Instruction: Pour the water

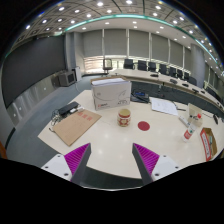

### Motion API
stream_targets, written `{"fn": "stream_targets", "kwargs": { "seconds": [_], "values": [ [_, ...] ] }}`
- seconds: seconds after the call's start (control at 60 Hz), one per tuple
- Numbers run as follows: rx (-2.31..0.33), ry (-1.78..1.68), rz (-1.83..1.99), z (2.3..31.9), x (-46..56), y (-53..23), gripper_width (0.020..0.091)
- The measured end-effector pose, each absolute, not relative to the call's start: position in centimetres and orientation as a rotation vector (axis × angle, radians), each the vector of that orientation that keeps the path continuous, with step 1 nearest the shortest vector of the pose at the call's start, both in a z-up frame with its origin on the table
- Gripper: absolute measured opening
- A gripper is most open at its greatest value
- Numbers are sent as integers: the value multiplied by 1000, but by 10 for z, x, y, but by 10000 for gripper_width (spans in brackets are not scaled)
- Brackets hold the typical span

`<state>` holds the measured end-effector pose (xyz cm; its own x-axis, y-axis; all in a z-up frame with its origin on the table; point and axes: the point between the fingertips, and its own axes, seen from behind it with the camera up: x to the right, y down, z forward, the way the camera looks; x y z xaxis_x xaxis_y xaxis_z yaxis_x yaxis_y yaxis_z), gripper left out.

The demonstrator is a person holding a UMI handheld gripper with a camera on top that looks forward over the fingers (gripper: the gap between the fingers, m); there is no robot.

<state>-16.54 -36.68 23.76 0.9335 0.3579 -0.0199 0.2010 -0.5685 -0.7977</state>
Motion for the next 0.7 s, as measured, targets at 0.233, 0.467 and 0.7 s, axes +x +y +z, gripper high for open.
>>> {"fn": "stream_targets", "kwargs": {
  "seconds": [0.233, 0.467, 0.7],
  "values": [
    [-2219, -258, 172, 221, -67, -325, 860],
    [-2199, -141, 89, 184, 80, -264, 860],
    [-2115, -70, 9, 138, 228, -166, 861]
  ]
}}
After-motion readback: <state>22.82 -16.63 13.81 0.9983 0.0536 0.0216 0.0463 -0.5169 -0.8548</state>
